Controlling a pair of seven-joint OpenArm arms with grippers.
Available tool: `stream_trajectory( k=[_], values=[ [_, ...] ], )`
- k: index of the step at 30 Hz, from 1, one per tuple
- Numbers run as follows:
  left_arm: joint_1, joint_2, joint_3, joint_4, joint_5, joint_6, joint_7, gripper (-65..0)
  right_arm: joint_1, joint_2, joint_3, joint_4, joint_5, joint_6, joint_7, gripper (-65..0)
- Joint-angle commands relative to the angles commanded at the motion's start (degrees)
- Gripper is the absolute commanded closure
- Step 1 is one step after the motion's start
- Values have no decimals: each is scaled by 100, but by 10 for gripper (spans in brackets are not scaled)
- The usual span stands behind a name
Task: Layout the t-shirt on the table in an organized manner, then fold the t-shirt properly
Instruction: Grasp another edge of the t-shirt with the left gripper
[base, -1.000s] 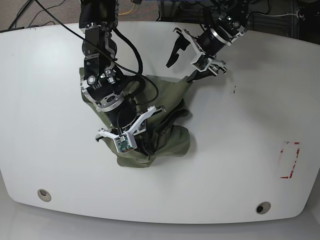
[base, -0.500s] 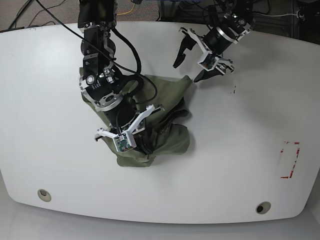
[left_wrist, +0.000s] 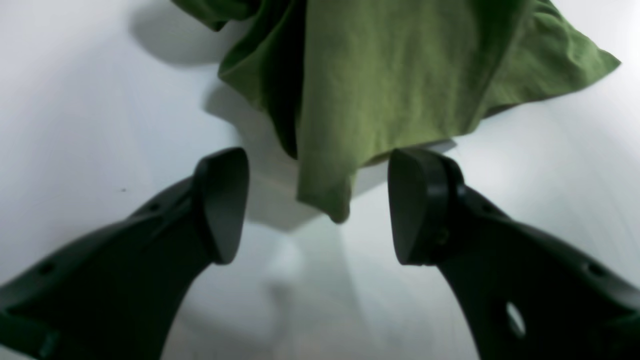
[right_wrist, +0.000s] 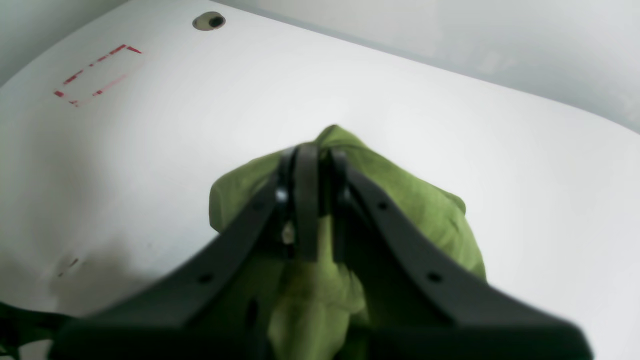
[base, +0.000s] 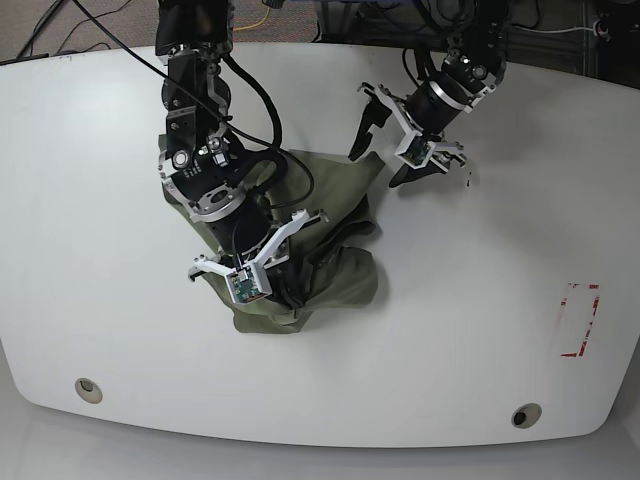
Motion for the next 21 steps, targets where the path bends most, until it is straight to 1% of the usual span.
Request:
stream_trajectory(
  k=[3, 8, 9, 10, 13, 15, 16, 17, 19, 21],
  values=[
    [-185, 9, 26, -185, -35, 0, 114, -410, 0, 0, 0, 0, 9, 0, 0, 0],
    [-484, 202, 255, -624, -9, -9, 141, -407, 0, 0, 0, 0, 9, 0, 0, 0],
    [-536, 211, 308, -774, 0, -9, 141, -393, 0, 0, 0, 0, 9, 0, 0, 0],
    [-580, 220, 352, -888, 0, -9, 149, -367, 0, 0, 0, 0, 9, 0, 0, 0],
    [-818, 378, 404, -1204, 0, -9, 149, -186, 44, 0, 0, 0, 9, 0, 0, 0],
    [-888, 422, 396, -1371, 0, -9, 149, -40, 53, 0, 9, 0, 9, 0, 0, 0],
    [-897, 422, 396, -1424, 0, -9, 158, 0, 53, 0, 18, 0, 9, 0, 0, 0],
    [-897, 413, 396, -1442, 0, -9, 176, 0, 62, 0, 18, 0, 9, 0, 0, 0],
    [-897, 360, 387, -1424, -9, -9, 369, -8, 132, 0, 26, 0, 9, 0, 0, 0],
    [-897, 202, 352, -1371, -18, -9, 475, -1, 158, 0, 35, 0, -9, 0, 0, 0]
  ],
)
